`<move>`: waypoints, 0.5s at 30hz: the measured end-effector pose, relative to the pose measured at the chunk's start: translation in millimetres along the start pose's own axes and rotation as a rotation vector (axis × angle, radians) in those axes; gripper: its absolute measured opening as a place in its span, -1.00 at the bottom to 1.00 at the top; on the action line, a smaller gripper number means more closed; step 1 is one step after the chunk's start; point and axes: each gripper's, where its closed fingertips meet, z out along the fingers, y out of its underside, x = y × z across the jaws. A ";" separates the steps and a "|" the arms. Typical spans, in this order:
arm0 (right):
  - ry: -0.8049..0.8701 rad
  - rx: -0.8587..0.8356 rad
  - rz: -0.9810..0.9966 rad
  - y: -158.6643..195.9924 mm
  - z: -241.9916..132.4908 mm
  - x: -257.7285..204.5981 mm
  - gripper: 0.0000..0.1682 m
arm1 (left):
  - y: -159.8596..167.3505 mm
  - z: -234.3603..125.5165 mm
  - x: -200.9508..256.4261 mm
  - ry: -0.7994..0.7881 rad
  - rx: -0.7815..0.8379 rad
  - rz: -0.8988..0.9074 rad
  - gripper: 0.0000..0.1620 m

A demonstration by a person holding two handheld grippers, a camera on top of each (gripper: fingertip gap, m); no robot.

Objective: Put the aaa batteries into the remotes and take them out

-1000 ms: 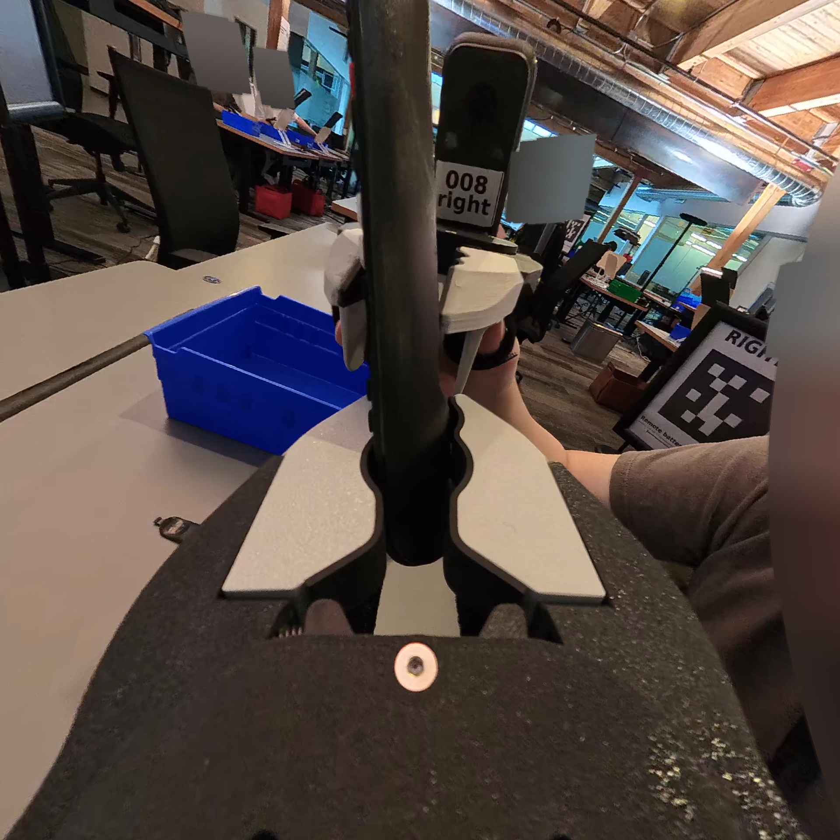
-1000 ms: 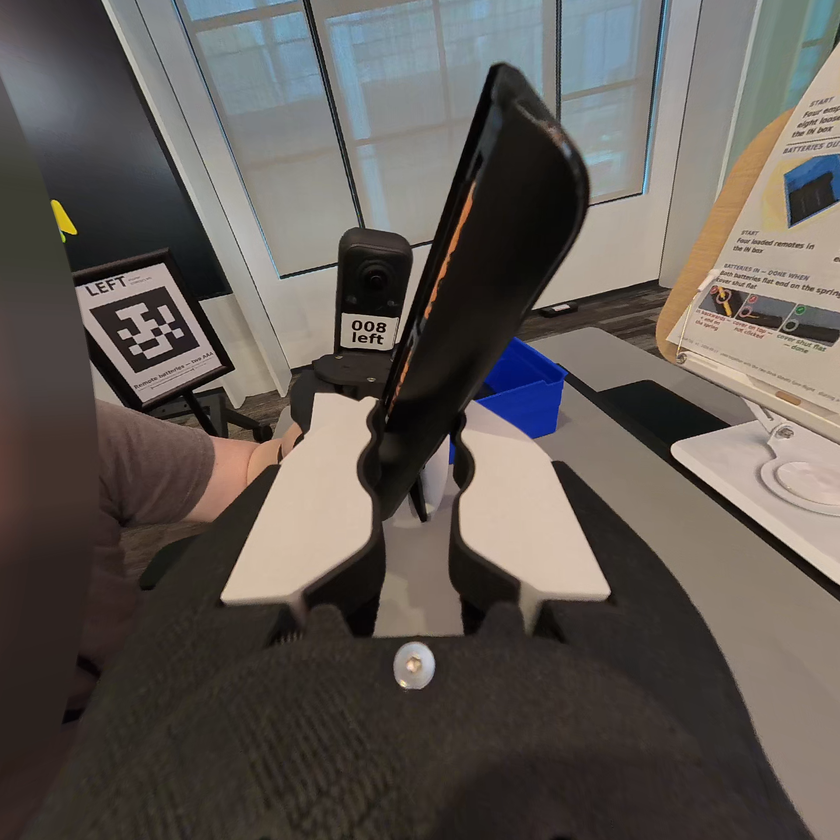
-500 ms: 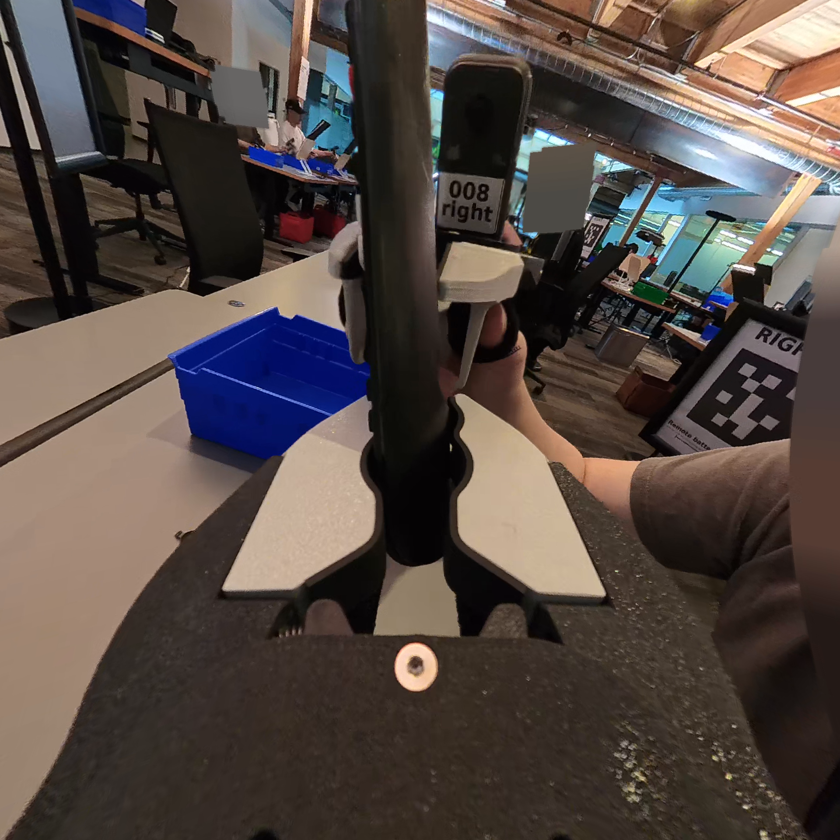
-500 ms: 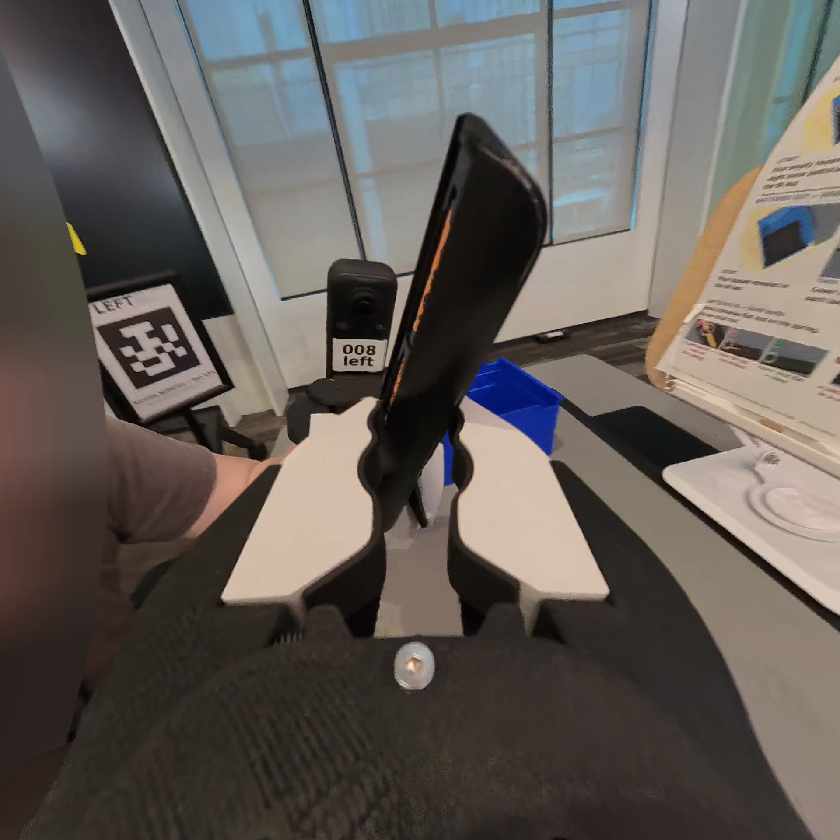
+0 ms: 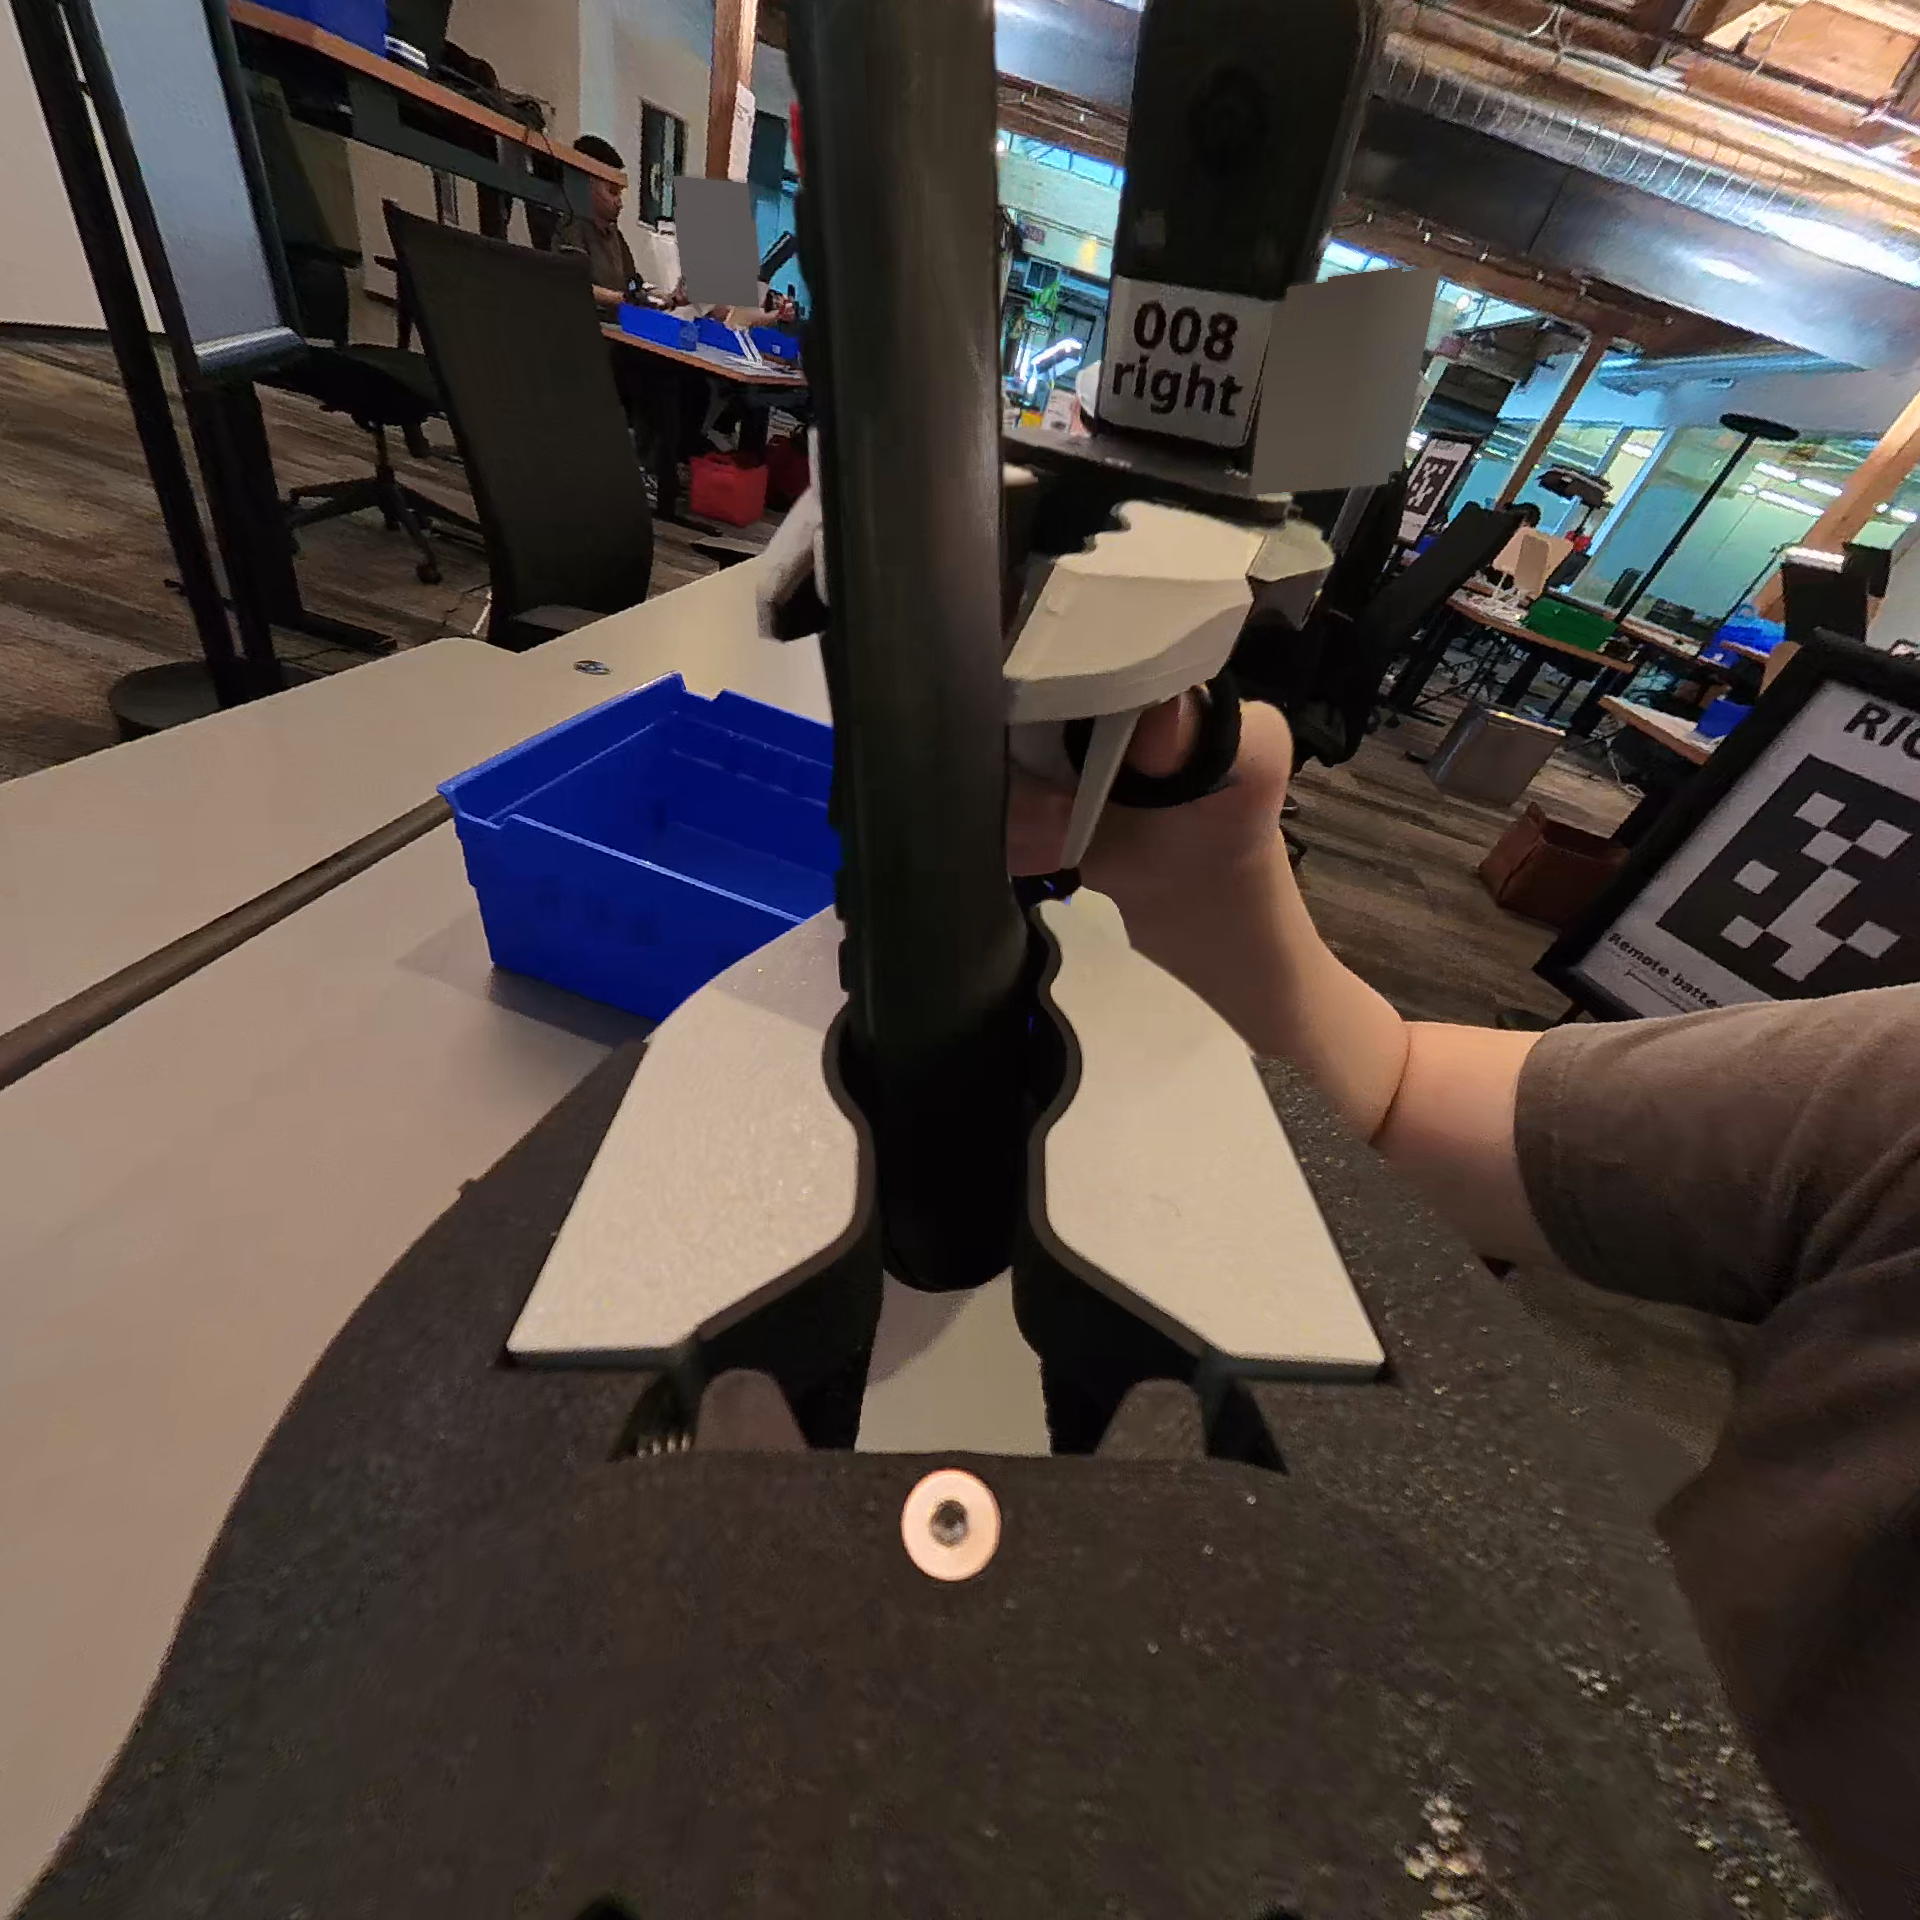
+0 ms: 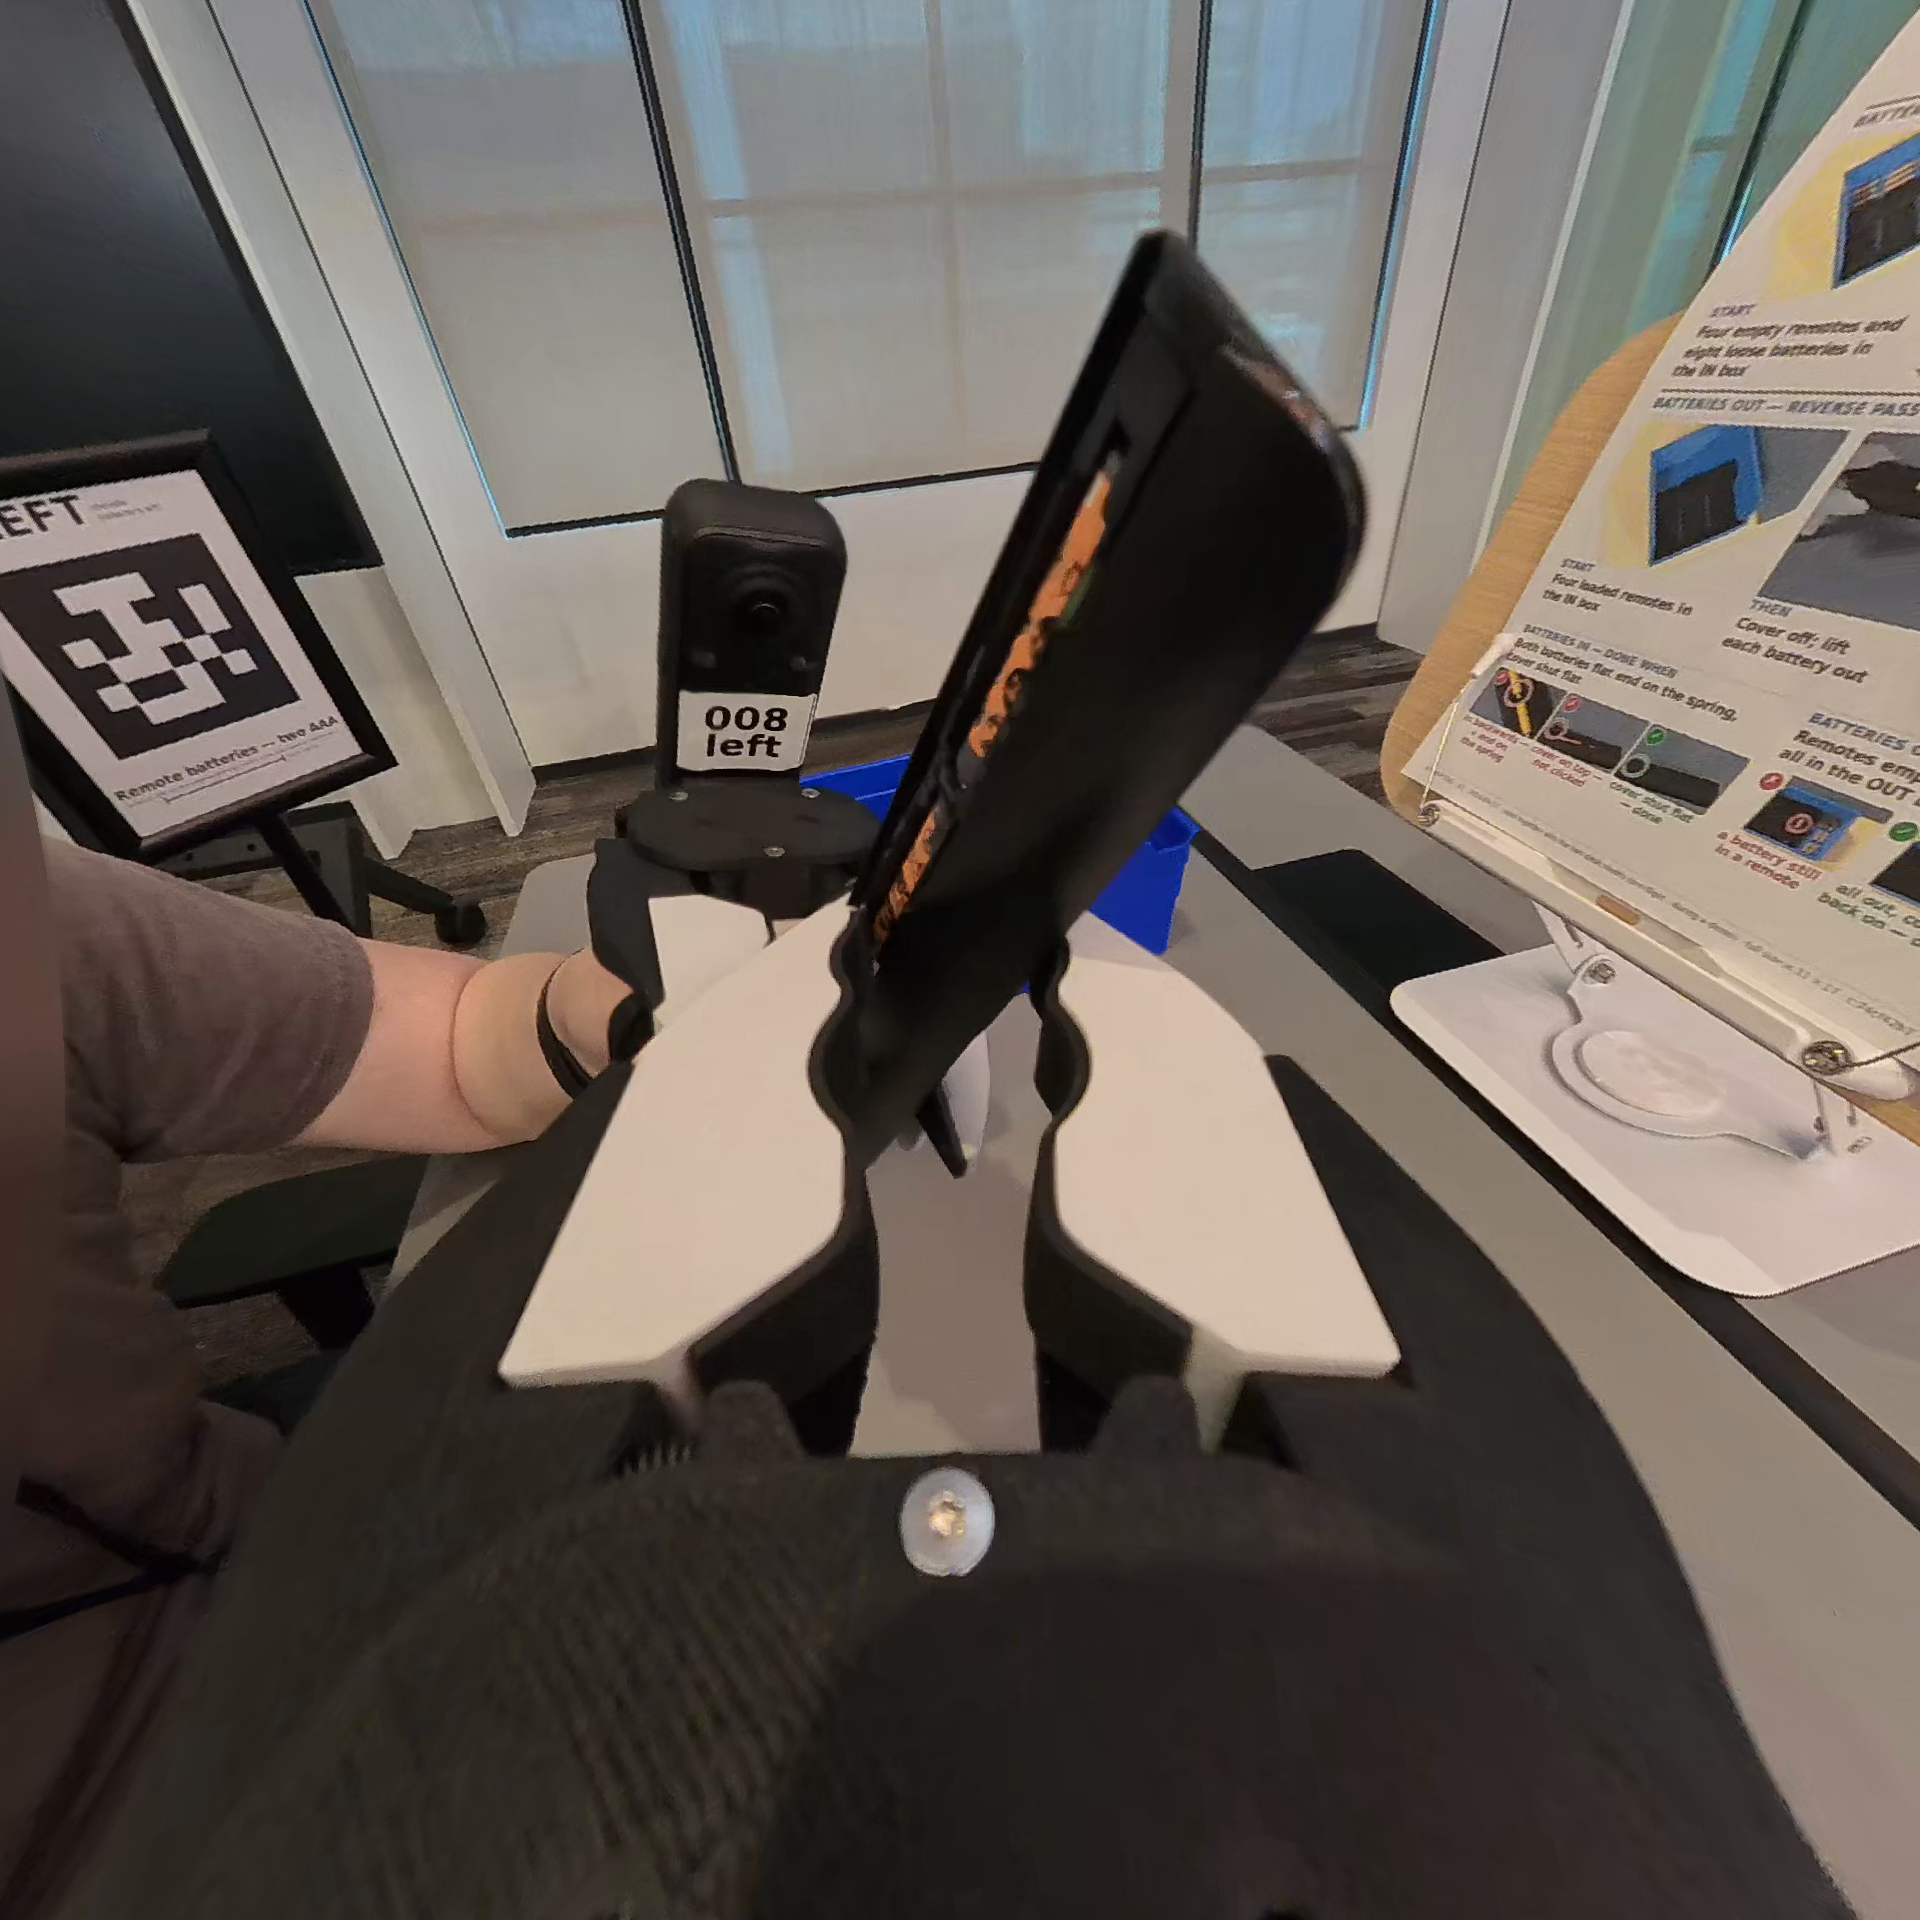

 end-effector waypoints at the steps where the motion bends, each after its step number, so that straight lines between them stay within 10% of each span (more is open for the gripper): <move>1: -0.002 -0.006 0.001 0.0 -0.2 -0.8 -0.64 | 0.7 0.7 0.2 0.001 -0.001 0.001 -0.68; 15: -0.021 0.031 0.063 -0.4 3.1 2.3 -0.66 | 2.1 1.4 -3.9 -0.014 -0.005 0.002 -0.67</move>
